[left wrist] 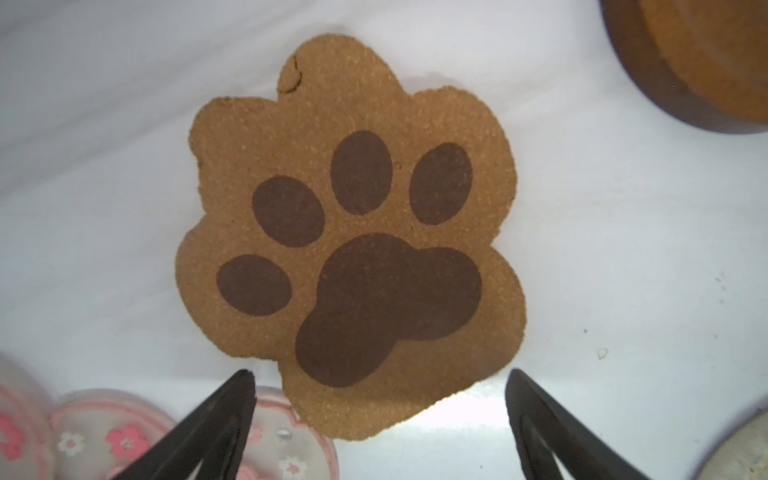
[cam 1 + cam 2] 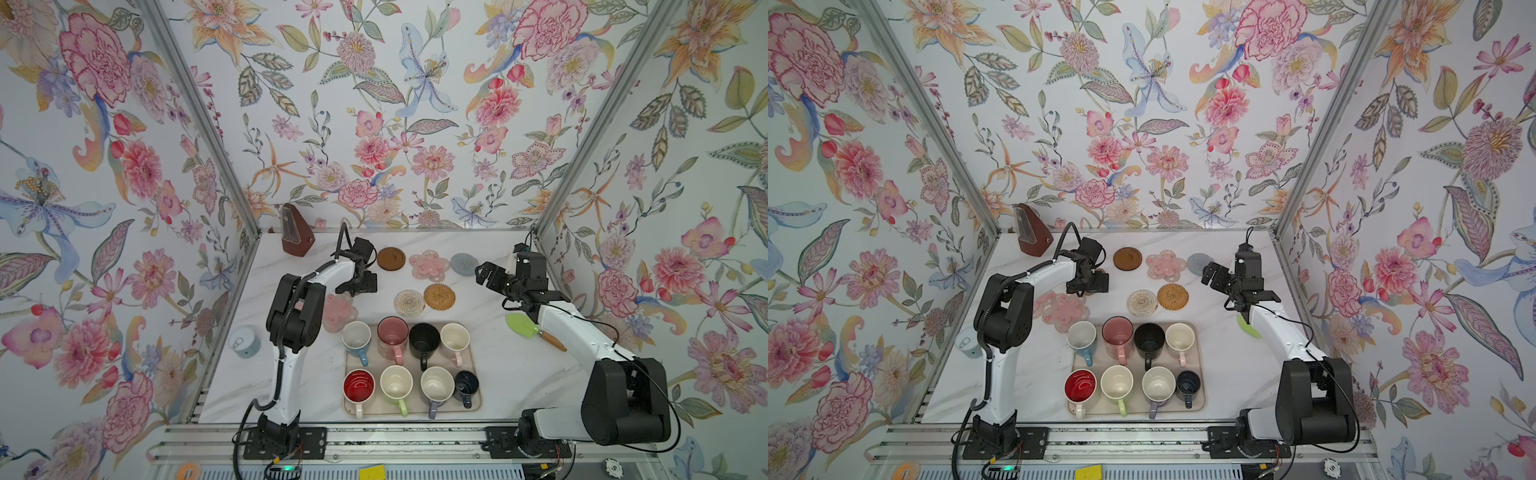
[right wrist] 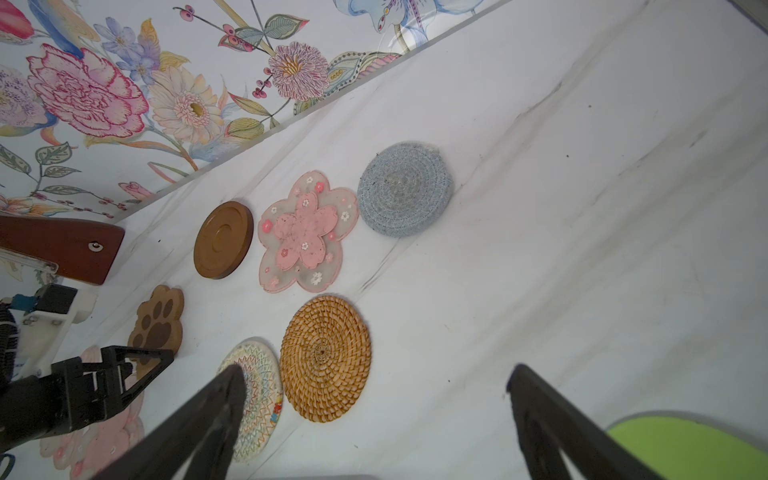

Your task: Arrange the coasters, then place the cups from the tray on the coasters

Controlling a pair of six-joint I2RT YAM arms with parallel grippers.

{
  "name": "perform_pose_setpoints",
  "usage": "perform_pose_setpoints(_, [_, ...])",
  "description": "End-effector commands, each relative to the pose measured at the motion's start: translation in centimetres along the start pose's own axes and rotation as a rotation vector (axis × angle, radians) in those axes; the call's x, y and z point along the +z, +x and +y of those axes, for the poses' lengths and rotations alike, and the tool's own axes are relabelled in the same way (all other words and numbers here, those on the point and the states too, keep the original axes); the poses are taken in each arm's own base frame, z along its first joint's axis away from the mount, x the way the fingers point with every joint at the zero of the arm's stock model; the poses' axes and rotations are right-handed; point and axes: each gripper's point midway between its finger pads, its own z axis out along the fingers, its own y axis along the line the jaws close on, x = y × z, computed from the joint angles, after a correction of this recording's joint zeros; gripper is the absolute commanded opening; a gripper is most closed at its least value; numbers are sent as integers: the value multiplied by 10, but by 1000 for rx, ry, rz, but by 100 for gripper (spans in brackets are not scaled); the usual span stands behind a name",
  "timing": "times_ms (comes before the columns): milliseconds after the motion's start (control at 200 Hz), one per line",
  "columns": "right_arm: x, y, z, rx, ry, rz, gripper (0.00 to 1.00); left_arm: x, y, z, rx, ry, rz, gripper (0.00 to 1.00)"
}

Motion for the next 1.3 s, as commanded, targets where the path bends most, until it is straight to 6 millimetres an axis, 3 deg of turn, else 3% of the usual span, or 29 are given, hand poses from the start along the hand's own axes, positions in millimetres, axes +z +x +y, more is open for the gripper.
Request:
perform_pose_setpoints(0, [0,0,0,16,-12,-1,99,4,-3,11,21,-48,15,96])
perform_pose_setpoints(445, [-1,0,0,21,-12,-1,99,25,-10,12,5,-11,47,96])
perform_pose_setpoints(610, [-2,-1,0,25,-11,-2,99,30,-21,13,-8,2,37,96])
perform_pose_setpoints(1016, [-3,1,-3,29,4,2,99,45,-46,-7,-7,72,20,96])
perform_pose_setpoints(1296, [1,5,-6,34,14,15,99,39,-59,-24,-4,162,-18,96])
